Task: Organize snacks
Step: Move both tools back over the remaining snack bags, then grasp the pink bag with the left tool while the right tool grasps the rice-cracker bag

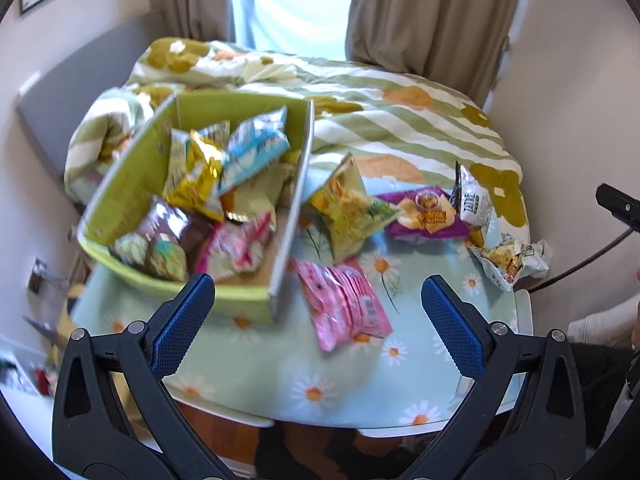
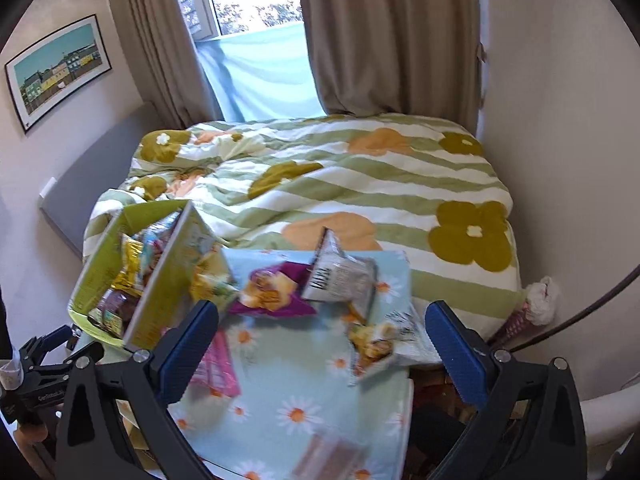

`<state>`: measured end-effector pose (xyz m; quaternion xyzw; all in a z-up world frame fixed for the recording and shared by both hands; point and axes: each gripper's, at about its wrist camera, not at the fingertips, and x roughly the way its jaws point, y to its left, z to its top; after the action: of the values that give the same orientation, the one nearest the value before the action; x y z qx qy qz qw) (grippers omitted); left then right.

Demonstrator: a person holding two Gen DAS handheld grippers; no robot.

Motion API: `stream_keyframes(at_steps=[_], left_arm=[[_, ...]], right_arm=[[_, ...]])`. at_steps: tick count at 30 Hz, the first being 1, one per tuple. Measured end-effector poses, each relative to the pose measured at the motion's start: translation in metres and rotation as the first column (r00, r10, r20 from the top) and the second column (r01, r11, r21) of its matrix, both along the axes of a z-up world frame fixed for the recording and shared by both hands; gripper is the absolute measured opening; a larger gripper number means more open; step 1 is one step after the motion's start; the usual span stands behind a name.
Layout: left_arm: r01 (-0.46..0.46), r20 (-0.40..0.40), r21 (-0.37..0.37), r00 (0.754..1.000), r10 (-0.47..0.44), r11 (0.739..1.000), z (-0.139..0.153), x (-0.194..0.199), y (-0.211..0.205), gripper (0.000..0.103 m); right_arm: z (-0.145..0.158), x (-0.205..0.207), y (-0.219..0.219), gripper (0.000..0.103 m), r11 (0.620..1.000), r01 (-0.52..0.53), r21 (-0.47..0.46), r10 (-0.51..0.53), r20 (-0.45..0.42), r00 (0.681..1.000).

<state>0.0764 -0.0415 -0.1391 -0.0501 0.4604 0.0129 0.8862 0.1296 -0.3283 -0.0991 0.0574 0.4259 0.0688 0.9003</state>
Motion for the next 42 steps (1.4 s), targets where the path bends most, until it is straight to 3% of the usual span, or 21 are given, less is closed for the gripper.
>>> stream_keyframes(at_steps=[8, 16, 32, 35, 38, 42], left_arm=[[-0.103, -0.077, -0.039, 0.992, 0.100, 0.994, -0.067, 0.001, -0.019, 0.103], [-0.179, -0.084, -0.019, 0.981, 0.177, 0.984, -0.119, 0.028, -0.032, 0.103], [-0.215, -0.103, 0.021, 0.971, 0.216, 0.976, -0.161, 0.062, -0.040, 0.101], [-0.215, -0.115, 0.025, 0.970, 0.216, 0.976, -0.167, 0.065, -0.040, 0.095], [-0.217, -0.149, 0.027, 0.964, 0.219, 0.976, -0.177, 0.067, -0.039, 0.075], [-0.219, -0.150, 0.006, 0.965, 0.217, 0.976, -0.179, 0.067, -0.034, 0.065]], right_arm=[[-0.063, 0.019, -0.052, 0.103, 0.999, 0.040, 0.022, -0.037, -0.101, 0.994], [-0.117, 0.046, -0.072, 0.103, 0.998, 0.049, 0.039, -0.042, -0.166, 0.985], [-0.186, 0.080, -0.073, 0.103, 0.994, 0.052, 0.100, -0.021, -0.291, 0.956], [-0.192, 0.082, -0.072, 0.103, 0.993, 0.053, 0.106, -0.018, -0.305, 0.952], [-0.196, 0.083, -0.071, 0.103, 0.992, 0.052, 0.114, -0.014, -0.315, 0.949], [-0.198, 0.083, -0.067, 0.103, 0.992, 0.043, 0.117, -0.004, -0.318, 0.948]])
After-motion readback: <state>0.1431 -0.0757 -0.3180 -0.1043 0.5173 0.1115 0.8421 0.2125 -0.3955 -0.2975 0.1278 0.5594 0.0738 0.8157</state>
